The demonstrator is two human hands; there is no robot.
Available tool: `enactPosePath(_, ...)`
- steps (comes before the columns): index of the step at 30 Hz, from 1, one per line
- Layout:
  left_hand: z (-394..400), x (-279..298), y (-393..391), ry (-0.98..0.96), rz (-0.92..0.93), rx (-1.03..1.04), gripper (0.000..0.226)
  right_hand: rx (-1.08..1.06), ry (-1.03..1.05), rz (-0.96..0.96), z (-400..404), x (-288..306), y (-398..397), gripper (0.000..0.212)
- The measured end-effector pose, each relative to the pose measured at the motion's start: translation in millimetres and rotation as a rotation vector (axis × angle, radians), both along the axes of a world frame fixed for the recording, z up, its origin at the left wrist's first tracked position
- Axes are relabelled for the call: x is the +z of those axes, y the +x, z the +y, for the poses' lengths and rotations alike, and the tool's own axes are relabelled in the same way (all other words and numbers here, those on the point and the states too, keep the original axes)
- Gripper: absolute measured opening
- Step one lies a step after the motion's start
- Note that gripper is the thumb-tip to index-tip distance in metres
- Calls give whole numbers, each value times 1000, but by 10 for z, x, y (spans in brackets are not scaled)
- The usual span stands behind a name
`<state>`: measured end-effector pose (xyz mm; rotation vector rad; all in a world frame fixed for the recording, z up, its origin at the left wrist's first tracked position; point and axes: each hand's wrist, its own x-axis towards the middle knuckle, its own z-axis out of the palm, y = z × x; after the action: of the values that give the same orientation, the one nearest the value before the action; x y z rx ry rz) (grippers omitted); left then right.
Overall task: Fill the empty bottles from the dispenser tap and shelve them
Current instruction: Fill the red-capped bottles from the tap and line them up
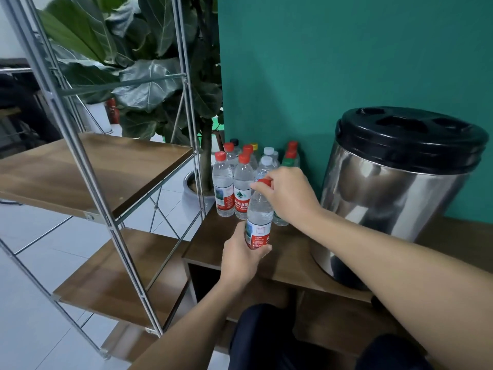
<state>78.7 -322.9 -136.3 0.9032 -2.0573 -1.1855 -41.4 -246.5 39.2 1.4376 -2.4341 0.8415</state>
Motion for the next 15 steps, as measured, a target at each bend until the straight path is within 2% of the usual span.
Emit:
enactPosePath(3,-85,-37,-47,21,26,35,73,-4,-67,-55,-121,-54,15,52)
enactPosePath(8,-114,-52,-61,48,57,58,69,90,-113,-148,-182,-151,72,23)
enactPosePath(12,-69,0,-28,67,53,53,84,107,-145,-206,-164,-204,80,20)
enactPosePath(15,-25,110,38,96,37,41,100,89,-141,-246,-115,-195,90,25)
